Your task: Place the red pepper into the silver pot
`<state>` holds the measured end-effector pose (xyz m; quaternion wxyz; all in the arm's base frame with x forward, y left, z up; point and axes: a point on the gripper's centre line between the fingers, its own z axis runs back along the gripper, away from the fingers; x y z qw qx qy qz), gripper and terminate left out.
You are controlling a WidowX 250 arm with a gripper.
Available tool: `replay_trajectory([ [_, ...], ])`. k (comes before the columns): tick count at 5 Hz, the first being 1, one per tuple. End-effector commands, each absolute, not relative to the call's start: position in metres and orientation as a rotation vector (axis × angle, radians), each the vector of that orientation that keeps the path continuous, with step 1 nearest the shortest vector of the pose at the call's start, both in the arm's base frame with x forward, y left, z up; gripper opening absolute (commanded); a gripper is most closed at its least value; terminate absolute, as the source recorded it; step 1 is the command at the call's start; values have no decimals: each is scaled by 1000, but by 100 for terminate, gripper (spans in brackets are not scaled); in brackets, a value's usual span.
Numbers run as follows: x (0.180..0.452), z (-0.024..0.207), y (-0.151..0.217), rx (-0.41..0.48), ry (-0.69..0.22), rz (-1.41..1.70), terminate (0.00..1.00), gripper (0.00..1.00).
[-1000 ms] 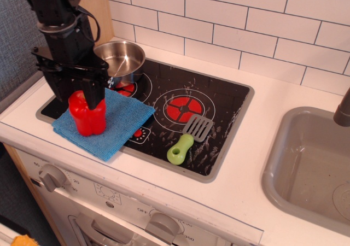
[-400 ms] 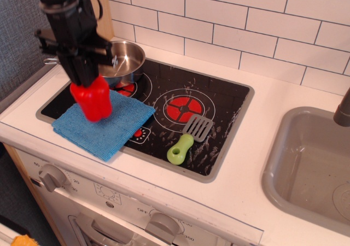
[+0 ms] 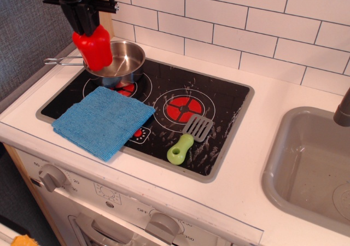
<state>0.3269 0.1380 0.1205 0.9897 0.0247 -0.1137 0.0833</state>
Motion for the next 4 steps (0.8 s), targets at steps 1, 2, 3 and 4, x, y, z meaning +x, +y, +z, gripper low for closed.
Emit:
replay_trajectory([
  [1,355,118,168,92,-230,234,0,0],
  [2,358,108,165,72,-206,253,0,100],
  [3,361,107,158,59,-202,238,0,100],
  [4,362,117,155,56,-229,225,0,100],
])
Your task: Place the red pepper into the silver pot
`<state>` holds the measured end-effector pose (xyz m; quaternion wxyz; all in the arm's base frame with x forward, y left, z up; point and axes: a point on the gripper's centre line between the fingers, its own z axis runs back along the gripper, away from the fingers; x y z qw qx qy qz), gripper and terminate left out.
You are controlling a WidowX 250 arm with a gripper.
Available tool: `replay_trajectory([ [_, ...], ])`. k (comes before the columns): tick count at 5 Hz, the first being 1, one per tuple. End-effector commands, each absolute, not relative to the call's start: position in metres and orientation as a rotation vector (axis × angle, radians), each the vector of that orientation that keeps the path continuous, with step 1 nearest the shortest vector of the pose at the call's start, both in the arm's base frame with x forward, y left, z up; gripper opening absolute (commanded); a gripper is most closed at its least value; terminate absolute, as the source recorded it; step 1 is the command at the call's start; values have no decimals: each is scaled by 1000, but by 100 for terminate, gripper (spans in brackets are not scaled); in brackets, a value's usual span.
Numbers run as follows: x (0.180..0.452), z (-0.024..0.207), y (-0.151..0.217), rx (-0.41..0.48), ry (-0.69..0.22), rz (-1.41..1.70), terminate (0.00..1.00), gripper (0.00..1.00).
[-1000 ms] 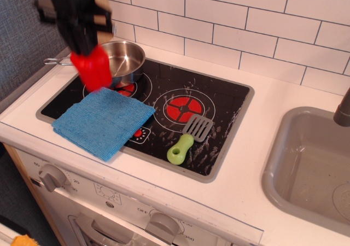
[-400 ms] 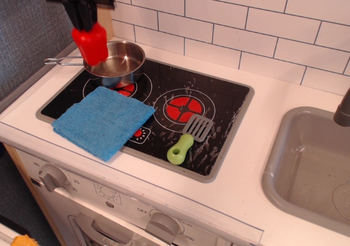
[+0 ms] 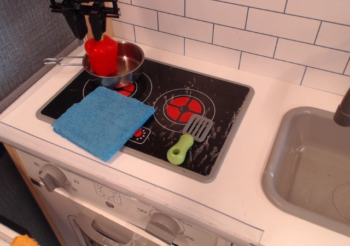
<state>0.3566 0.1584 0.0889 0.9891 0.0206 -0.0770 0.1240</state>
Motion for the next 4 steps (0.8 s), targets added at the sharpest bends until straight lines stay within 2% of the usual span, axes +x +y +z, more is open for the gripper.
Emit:
replay_trajectory([
  [1,357,143,140,69,-285,188,0,100],
  [2,348,156,118,46,-301,136,0,100],
  [3,340,145,104,3,-266,53,0,100],
  [4,339,126,93,22,-202,-45,0,100],
])
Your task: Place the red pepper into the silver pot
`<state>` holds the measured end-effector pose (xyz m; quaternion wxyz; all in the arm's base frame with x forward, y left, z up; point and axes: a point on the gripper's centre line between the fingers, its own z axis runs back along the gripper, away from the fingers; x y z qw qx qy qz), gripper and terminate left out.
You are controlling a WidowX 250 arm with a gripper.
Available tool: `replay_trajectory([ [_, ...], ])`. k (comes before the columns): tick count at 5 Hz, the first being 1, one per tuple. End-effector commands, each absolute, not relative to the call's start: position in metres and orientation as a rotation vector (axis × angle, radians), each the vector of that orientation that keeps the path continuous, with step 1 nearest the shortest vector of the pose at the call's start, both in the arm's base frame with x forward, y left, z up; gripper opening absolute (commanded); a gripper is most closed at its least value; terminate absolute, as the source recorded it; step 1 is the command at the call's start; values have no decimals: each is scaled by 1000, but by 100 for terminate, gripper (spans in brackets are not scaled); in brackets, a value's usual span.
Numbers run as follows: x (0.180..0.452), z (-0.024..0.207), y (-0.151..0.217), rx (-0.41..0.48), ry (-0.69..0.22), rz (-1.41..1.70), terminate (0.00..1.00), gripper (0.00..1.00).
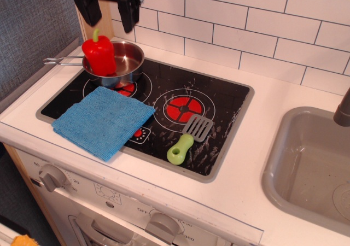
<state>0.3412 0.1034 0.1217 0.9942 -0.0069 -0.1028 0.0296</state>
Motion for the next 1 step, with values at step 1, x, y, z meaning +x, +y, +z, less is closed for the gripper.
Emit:
replay_trajectory([
  [1,339,126,93,22,-202,-45,100,100],
])
